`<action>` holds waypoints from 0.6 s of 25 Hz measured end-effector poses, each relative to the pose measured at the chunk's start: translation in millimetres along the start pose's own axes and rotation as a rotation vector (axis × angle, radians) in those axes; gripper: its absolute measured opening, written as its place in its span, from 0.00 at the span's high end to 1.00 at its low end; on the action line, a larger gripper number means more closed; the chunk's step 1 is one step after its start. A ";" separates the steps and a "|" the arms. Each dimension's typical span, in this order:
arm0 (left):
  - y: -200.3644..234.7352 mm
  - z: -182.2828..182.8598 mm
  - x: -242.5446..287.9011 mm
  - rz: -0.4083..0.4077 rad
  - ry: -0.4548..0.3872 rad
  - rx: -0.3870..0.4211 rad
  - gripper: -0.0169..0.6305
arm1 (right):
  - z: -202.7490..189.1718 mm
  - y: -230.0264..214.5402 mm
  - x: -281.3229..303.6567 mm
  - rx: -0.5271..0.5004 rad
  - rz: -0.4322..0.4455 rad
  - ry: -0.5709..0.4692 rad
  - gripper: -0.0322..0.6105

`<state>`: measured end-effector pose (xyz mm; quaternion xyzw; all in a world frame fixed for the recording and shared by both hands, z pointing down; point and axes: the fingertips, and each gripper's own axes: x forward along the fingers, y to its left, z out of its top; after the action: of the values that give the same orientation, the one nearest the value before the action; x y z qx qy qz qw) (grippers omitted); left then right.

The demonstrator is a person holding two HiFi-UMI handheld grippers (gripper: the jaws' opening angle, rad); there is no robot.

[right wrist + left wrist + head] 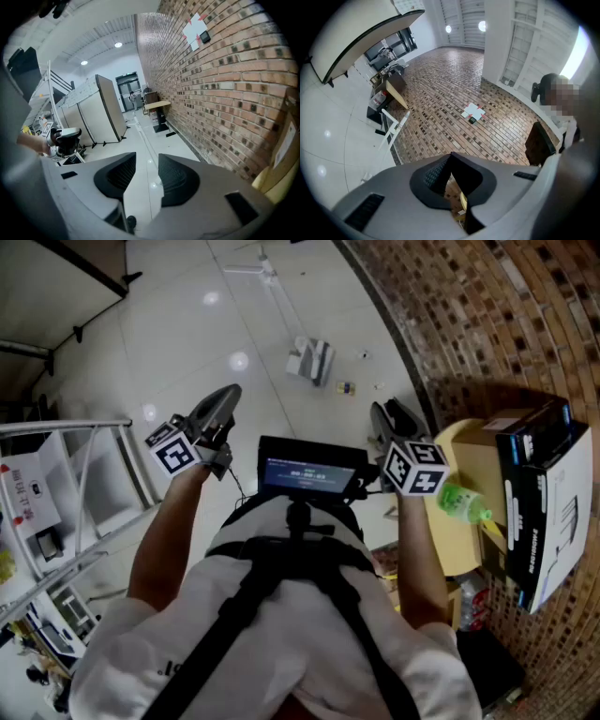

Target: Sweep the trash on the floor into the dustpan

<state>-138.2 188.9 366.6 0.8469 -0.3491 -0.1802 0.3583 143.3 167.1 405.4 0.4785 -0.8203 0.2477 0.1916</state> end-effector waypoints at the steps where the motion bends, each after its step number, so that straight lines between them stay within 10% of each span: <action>1: -0.1 -0.3 0.5 -0.003 0.004 0.000 0.97 | -0.7 -0.3 0.1 0.001 -0.004 -0.001 0.70; 15: -0.7 -5.1 3.2 -0.024 0.052 0.004 0.97 | -11.1 2.5 -6.3 0.025 -0.046 -0.006 0.70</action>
<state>-132.9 189.4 369.4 0.8562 -0.3300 -0.1617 0.3632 144.9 179.0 410.2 0.5005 -0.8064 0.2522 0.1889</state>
